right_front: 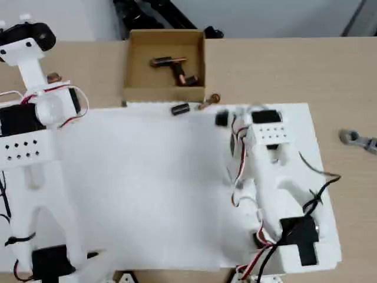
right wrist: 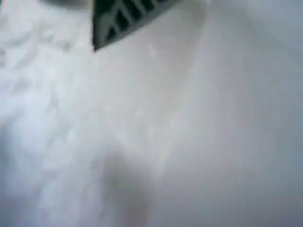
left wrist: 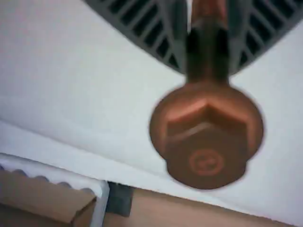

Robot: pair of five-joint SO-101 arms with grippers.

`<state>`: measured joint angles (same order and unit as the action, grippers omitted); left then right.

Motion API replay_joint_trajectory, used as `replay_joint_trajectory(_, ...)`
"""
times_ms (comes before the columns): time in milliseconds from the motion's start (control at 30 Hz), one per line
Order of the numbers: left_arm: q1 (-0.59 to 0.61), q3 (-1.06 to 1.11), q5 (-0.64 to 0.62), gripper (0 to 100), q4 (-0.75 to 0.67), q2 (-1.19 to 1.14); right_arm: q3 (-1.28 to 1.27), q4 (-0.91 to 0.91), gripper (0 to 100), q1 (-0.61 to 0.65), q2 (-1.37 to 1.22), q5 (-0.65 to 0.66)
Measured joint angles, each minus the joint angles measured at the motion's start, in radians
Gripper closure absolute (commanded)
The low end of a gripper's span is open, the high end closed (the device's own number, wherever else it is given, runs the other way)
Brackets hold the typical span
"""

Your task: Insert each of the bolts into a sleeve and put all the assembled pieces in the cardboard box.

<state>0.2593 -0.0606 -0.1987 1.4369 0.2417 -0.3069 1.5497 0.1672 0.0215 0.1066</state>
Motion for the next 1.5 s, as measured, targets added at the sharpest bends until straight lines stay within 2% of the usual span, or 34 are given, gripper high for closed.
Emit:
replay_joint_trajectory(100,-0.002,0.008,0.000,99,-0.018,0.000,0.095,-0.127,83.5,0.017,-0.008,0.021)
replay_joint_trajectory(200,-0.002,0.012,0.000,99,-0.020,0.000,0.149,-0.250,83.5,0.051,-0.011,0.132)
replay_joint_trajectory(400,-0.002,0.060,0.005,99,-0.028,0.000,0.161,-0.379,83.5,0.166,-0.041,0.566)
replay_joint_trajectory(567,-0.002,0.077,0.005,99,-0.028,0.000,0.256,-0.393,83.5,0.170,-0.135,0.852)
replay_joint_trajectory(633,-0.002,0.077,0.005,99,-0.035,0.000,0.327,-0.391,83.5,0.170,-0.189,0.928)
replay_joint_trajectory(767,-0.002,0.077,0.005,99,-0.040,0.000,0.488,-0.391,83.5,0.167,-0.313,1.000)
replay_joint_trajectory(1000,-0.002,0.077,0.005,99,-0.044,0.000,0.726,-0.359,83.5,0.219,-0.502,1.030)
replay_joint_trajectory(1500,-0.002,0.077,0.005,99,-0.044,0.000,0.747,-0.295,83.5,0.285,-0.559,1.152)
